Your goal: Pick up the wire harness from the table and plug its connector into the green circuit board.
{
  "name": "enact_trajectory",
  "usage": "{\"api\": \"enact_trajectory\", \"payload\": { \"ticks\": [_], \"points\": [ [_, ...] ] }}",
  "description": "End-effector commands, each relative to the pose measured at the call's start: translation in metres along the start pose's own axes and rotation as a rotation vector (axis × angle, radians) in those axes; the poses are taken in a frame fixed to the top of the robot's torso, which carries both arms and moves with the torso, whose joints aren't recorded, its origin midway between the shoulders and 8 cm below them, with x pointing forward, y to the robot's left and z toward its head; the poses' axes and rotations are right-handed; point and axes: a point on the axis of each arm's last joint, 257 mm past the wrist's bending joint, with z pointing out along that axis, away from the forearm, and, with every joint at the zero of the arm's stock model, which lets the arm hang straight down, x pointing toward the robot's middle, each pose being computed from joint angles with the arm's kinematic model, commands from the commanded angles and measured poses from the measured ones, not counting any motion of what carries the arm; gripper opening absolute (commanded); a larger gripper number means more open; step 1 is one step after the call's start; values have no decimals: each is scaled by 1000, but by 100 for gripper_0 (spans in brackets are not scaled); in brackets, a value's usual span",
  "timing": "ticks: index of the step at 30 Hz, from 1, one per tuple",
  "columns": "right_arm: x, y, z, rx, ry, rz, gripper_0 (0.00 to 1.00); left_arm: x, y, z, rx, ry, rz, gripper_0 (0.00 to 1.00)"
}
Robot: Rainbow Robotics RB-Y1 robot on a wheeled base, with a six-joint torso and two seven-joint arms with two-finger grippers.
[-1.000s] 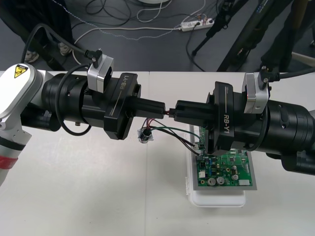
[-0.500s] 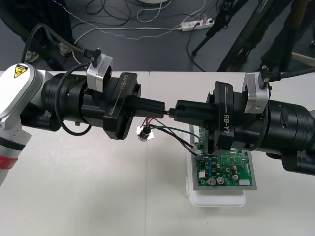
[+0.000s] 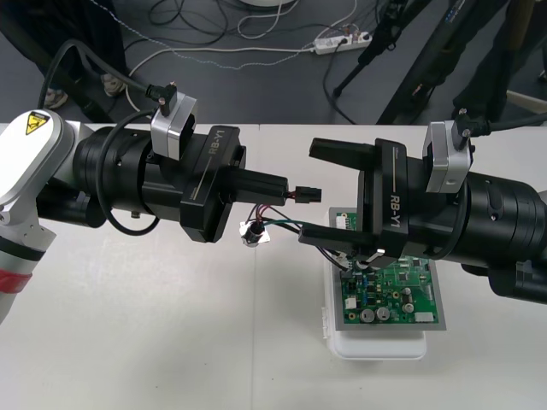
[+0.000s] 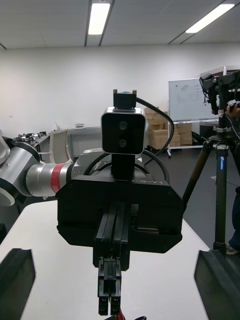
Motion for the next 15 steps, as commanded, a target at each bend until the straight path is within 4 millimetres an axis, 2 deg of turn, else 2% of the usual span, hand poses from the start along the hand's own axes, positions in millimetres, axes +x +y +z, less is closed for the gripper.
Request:
{"api": "enact_trajectory", "payload": {
  "ticks": [1, 15],
  "points": [
    [-20, 8, 11, -32, -39, -80, 100, -21, 3, 12, 16, -11, 83, 0],
    [-18, 1, 1, -24, -4, -89, 100, -2, -4, -4, -15, -5, 31, 0]
  ]
}}
